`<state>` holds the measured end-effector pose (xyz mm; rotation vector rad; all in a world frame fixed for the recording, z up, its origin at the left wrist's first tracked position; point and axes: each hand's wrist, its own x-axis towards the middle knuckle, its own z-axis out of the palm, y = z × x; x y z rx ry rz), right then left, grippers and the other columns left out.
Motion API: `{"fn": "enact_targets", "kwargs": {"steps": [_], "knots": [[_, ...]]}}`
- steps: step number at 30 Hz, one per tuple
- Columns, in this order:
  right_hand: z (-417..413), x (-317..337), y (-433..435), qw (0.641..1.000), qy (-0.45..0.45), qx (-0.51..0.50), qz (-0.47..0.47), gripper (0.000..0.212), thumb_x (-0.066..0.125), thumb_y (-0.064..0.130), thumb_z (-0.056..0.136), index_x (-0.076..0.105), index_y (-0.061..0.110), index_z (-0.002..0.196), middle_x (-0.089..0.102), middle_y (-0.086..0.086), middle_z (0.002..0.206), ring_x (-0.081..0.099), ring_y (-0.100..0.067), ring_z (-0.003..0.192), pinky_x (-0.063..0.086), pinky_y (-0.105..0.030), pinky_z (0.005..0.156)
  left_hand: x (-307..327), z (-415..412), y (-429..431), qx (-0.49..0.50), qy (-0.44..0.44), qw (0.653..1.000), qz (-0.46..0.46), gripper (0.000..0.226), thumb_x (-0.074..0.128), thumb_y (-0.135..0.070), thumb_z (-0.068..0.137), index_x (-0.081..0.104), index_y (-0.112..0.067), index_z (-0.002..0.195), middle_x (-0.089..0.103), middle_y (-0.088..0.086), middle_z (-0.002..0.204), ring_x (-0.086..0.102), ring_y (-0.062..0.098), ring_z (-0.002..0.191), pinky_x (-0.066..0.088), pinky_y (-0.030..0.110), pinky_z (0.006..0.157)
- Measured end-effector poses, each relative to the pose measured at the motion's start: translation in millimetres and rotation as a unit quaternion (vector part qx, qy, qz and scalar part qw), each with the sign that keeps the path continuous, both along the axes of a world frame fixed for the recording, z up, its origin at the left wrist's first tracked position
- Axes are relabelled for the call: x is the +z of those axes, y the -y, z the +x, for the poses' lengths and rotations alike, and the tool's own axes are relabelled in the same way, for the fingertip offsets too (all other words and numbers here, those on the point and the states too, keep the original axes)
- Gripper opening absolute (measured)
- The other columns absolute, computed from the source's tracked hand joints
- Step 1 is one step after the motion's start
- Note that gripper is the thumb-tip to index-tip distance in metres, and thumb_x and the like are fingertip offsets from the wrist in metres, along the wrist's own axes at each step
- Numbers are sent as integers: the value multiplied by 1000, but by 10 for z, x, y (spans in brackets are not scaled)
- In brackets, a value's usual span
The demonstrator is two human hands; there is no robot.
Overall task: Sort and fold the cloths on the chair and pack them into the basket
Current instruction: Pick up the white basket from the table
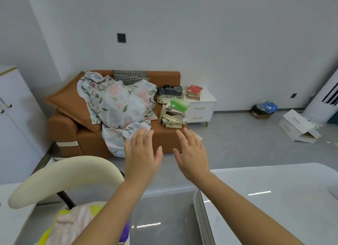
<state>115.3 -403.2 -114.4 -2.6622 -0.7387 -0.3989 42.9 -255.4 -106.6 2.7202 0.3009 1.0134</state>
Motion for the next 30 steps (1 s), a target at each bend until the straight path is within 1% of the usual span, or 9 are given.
{"fn": "enact_targets", "kwargs": {"steps": [2, 5, 8, 11, 14, 17, 20, 26, 30], "knots": [[-82, -172, 240, 999, -25, -20, -4, 58, 47, 37, 96, 26, 22, 148, 26, -6, 155, 24, -27, 143, 29, -42, 111, -199, -23, 175, -20, -25, 999, 0, 47, 42, -38, 87, 51, -9, 123, 52, 11, 130, 50, 29, 122, 42, 51, 98], [-155, -396, 588, 997, -62, -33, -25, 58, 43, 37, 98, 21, 23, 150, 21, -5, 157, 18, -25, 145, 24, -38, 113, -481, -35, 464, -39, -57, 998, -14, 45, 60, -29, 85, 51, -8, 124, 52, 12, 130, 51, 31, 122, 43, 54, 96], [-148, -569, 926, 994, -90, -37, -39, 57, 42, 37, 99, 21, 22, 150, 20, -5, 157, 18, -24, 145, 24, -38, 113, -655, -27, 804, -42, -96, 994, -28, 49, 66, -27, 82, 50, -9, 125, 52, 12, 130, 50, 31, 123, 42, 55, 97], [-77, -725, 1222, 991, -118, -30, -52, 57, 39, 37, 99, 19, 22, 150, 19, -5, 158, 16, -24, 146, 23, -38, 114, -780, 19, 1142, -30, -112, 993, -32, 52, 72, -25, 78, 52, -8, 122, 56, 13, 126, 54, 32, 117, 45, 55, 93], [15, -898, 1596, 987, -143, -13, -71, 57, 36, 38, 100, 14, 25, 151, 15, -3, 158, 12, -21, 146, 22, -37, 114, -953, 90, 1520, -15, -121, 992, -28, 48, 70, -25, 79, 53, -8, 121, 57, 12, 124, 56, 32, 114, 47, 54, 91], [124, -1010, 2101, 983, -160, 5, -88, 56, 36, 38, 100, 16, 25, 150, 15, -3, 158, 13, -22, 146, 24, -37, 113, -1087, 135, 1988, 2, -136, 990, -31, 44, 64, -27, 82, 53, -8, 120, 58, 12, 123, 56, 32, 113, 47, 53, 91], [198, -1077, 2604, 976, -182, 13, -115, 56, 34, 38, 100, 13, 26, 150, 12, -1, 159, 10, -22, 147, 22, -37, 114, -1160, 166, 2466, -1, -161, 986, -52, 48, 71, -24, 78, 53, -7, 120, 59, 12, 121, 57, 33, 110, 48, 53, 89], [412, -1189, 3234, 969, -209, -6, -131, 57, 33, 39, 101, 9, 26, 151, 9, -1, 160, 9, -23, 147, 20, -39, 115, -1174, 436, 3151, -8, -174, 980, -94, 46, 73, -21, 77, 56, -7, 117, 62, 11, 116, 61, 33, 103, 50, 52, 86], [531, -1289, 3593, 967, -222, -15, -128, 57, 33, 38, 101, 10, 24, 151, 12, -2, 159, 11, -23, 147, 22, -39, 115, -1217, 578, 3552, -12, -205, 974, -99, 44, 67, -26, 84, 55, -8, 122, 60, 9, 120, 58, 30, 109, 46, 49, 93]]}}
